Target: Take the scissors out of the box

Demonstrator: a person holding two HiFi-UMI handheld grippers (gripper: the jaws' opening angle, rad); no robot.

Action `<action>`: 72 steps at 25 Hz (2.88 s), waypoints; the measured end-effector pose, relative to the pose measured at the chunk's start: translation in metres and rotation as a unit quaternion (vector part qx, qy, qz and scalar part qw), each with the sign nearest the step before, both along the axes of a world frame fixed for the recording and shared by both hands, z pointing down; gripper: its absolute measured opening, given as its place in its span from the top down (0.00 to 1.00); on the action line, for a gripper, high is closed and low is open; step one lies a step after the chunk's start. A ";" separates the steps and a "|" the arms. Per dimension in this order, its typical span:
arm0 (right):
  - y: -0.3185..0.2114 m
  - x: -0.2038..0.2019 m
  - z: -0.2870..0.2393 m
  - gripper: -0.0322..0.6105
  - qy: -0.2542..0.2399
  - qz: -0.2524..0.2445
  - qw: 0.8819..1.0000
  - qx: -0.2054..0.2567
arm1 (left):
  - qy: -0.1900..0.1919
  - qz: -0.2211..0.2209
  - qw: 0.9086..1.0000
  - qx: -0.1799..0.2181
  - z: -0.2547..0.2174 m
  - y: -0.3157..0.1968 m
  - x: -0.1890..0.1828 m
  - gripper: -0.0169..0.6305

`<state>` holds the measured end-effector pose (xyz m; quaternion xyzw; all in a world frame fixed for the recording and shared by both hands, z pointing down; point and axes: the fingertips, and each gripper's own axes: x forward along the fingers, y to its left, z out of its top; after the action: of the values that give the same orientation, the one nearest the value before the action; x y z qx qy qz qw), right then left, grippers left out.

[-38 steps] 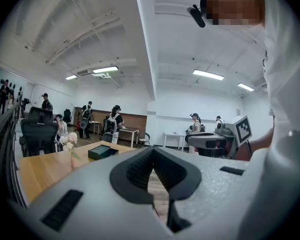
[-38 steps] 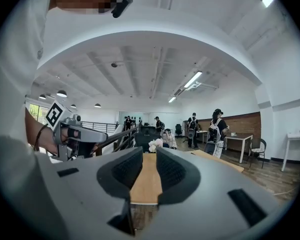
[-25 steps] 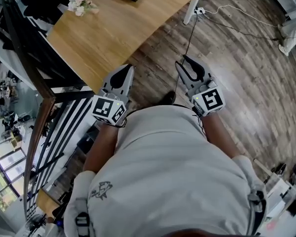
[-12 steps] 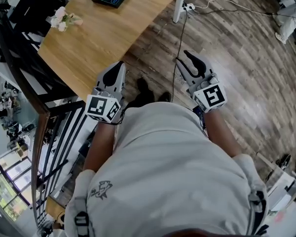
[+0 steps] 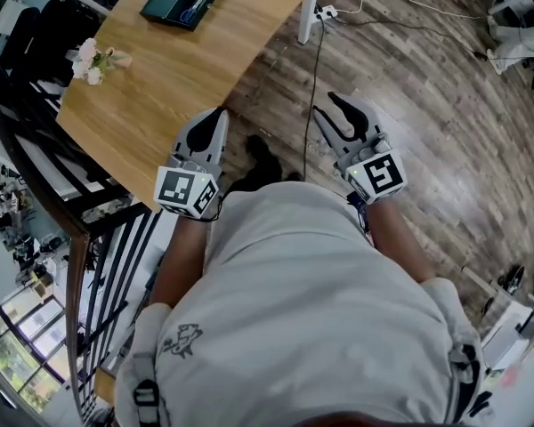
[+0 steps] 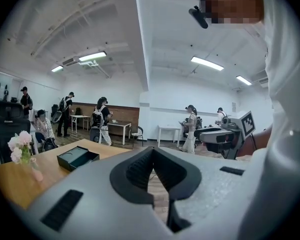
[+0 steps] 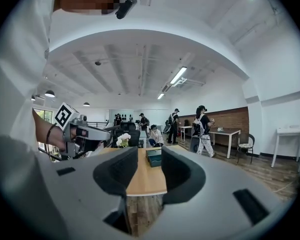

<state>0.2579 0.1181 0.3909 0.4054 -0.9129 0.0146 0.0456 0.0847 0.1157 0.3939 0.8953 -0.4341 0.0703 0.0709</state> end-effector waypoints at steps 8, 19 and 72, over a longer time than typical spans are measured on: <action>-0.067 -0.032 -0.009 0.70 0.020 -0.019 1.000 0.007 | 0.000 0.003 1.000 -0.002 -0.008 -0.062 -0.026 0.97; -0.149 -0.132 -0.014 0.70 0.040 -0.066 0.997 0.010 | 0.015 -0.045 0.999 0.007 -0.007 -0.121 -0.119 0.97; -0.405 -0.316 0.091 0.69 0.252 -0.567 0.784 0.006 | 0.045 -0.428 0.899 -0.081 0.059 -0.268 -0.178 0.97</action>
<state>-0.0578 -0.2870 0.4814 -0.1953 -0.9343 -0.1220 0.2722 -0.0929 -0.1527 0.4526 0.6166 -0.7645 0.0276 0.1860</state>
